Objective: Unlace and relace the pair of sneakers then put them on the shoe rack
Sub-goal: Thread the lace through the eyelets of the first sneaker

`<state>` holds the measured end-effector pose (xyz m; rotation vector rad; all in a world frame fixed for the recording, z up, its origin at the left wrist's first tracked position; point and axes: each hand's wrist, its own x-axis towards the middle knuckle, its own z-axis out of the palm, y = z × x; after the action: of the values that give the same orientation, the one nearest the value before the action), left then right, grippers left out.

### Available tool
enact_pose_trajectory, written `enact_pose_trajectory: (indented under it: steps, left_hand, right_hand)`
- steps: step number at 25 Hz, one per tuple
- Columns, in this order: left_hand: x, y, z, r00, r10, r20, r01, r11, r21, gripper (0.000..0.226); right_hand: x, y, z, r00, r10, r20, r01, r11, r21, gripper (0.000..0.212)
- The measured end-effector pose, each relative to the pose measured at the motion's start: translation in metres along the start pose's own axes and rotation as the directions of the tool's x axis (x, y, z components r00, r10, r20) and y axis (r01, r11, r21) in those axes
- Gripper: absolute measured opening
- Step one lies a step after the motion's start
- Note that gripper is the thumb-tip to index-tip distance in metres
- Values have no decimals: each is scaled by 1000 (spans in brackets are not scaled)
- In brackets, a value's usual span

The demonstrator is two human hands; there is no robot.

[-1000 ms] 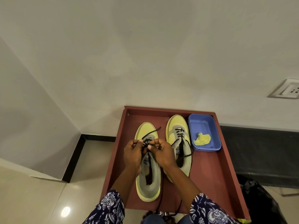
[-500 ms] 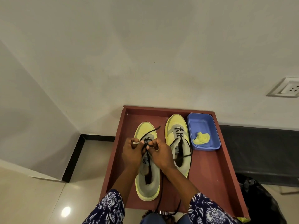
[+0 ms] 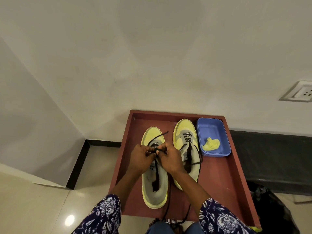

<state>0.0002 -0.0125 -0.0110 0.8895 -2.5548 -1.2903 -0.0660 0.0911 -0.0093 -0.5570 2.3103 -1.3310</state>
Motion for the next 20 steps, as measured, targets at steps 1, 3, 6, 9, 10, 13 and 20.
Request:
enact_pose_trajectory:
  steps: [1, 3, 6, 9, 10, 13, 20]
  left_hand:
    - [1, -2, 1, 1000, -1, -4, 1, 1000, 23, 20]
    - [0, -3, 1, 1000, -10, 14, 10, 1000, 23, 22]
    - [-2, -3, 1, 992, -31, 120, 45, 992, -114, 18]
    - [1, -6, 0, 954, -125, 272, 202, 939, -277, 17]
    - [1, -6, 0, 938, -148, 313, 243, 925, -291, 17]
    - [-2, -4, 2, 940, -169, 296, 252, 929, -270, 15]
    - [-11, -3, 6, 986, -148, 76, 159, 975, -155, 14]
  right_hand:
    - [0, 0, 0, 1000, 0, 0, 0, 1000, 10, 11]
    - [0, 0, 0, 1000, 0, 6, 0, 1000, 31, 10]
    - [0, 0, 1, 999, 8, 36, -10, 999, 43, 12]
    - [1, 0, 0, 996, 21, 87, -27, 997, 68, 11]
    - [0, 0, -1, 995, 21, 95, -27, 997, 65, 9]
    - [1, 0, -2, 996, 18, 90, -24, 998, 58, 8]
    - [2, 1, 2, 994, 33, 107, -41, 996, 74, 10]
